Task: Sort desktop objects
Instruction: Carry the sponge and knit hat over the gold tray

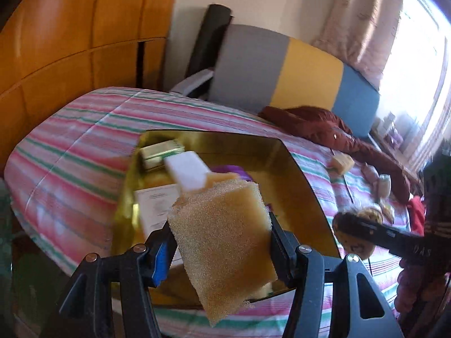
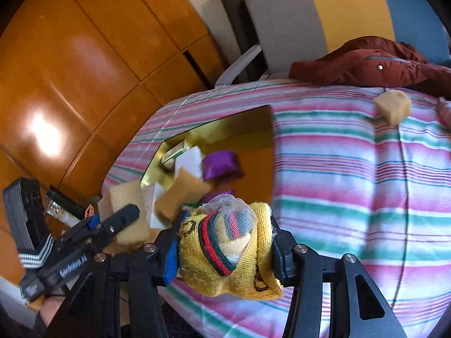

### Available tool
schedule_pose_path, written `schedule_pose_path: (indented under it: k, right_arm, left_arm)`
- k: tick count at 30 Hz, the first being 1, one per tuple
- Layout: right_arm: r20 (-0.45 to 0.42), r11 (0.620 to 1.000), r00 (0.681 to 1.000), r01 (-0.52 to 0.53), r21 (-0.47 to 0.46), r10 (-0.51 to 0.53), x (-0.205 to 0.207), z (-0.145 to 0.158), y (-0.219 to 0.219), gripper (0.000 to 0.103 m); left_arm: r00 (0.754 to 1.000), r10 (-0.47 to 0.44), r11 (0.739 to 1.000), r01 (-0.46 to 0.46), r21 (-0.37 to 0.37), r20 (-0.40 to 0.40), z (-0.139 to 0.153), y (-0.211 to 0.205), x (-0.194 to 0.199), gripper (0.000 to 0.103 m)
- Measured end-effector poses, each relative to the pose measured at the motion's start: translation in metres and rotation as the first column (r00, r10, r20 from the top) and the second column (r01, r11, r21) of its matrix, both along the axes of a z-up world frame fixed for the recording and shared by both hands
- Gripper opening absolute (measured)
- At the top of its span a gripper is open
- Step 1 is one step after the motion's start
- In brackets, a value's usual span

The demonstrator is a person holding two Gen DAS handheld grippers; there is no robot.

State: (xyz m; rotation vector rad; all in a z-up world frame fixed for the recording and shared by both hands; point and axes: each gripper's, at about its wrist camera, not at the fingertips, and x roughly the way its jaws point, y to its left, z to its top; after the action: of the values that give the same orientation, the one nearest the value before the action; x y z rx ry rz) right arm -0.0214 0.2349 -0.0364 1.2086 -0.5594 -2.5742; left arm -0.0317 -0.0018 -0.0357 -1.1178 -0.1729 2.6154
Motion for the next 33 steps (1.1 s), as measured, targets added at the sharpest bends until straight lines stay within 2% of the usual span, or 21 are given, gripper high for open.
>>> schedule_pose_path:
  k: [5,9,21,33]
  right_arm:
    - [0.006,0.998,0.999,-0.038,0.044,0.038,0.004,-0.004,-0.023,0.052]
    - [0.018,0.997,0.999,-0.05,0.054,0.049,0.0,-0.008,-0.031,0.052]
    - [0.004,0.995,0.999,-0.038,0.097,0.038,-0.023,0.002,-0.034,0.054]
    - [-0.001,0.994,1.0,-0.014,0.113,0.014,-0.066,0.01,-0.039,0.055]
  left_arm:
    - [0.998,0.062,0.998,-0.061,0.015,-0.024,0.004,-0.036,0.005,0.059]
    - [0.995,0.098,0.995,-0.098,0.031,-0.01,0.001,-0.051,-0.005,0.059]
    - [0.997,0.062,0.998,-0.061,0.023,-0.043,0.011,-0.031,-0.059,0.06]
    - [0.998,0.07,0.997,-0.07,-0.024,0.006,-0.005,-0.029,-0.109,0.061]
